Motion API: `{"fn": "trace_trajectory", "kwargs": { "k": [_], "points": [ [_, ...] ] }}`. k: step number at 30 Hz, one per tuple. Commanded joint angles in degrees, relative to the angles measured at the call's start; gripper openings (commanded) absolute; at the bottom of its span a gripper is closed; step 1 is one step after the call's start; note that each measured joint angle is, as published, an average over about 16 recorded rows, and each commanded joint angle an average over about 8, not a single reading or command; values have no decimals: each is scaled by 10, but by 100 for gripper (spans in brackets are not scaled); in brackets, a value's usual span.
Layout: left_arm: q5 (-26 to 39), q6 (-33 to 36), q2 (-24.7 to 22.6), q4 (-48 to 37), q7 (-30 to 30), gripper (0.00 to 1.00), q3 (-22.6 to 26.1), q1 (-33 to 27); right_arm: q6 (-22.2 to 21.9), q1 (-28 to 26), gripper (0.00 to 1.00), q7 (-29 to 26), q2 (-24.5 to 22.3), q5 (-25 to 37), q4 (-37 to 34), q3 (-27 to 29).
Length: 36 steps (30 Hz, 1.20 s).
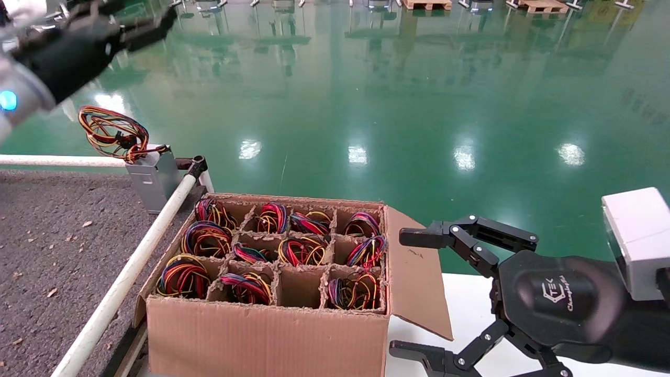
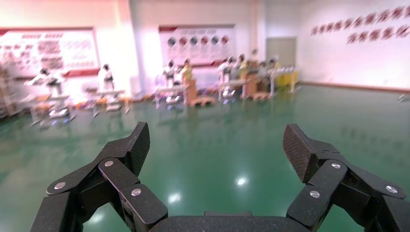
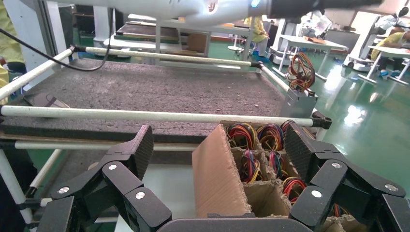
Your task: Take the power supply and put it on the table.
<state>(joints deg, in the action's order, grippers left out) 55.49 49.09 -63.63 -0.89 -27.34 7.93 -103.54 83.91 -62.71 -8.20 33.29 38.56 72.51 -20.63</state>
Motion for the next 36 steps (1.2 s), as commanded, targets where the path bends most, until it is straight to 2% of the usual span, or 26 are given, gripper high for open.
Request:
{"fn": "trace_trajectory", "kwargs": {
  "k": [1,7,11,36],
  "points": [
    [3,3,-10,2,19,100,2,-20,0,0,100,0,0,0,0,0],
    [3,-18,-30,5,46,100,2,-59,0,0,100,0,0,0,0,0],
    [-1,-8,-25,28,62,100,5,-55,0,0,100,0,0,0,0,0],
    [-59,152,107,333,198,100,37,146,0,0,100,0,0,0,0,0]
  ]
}}
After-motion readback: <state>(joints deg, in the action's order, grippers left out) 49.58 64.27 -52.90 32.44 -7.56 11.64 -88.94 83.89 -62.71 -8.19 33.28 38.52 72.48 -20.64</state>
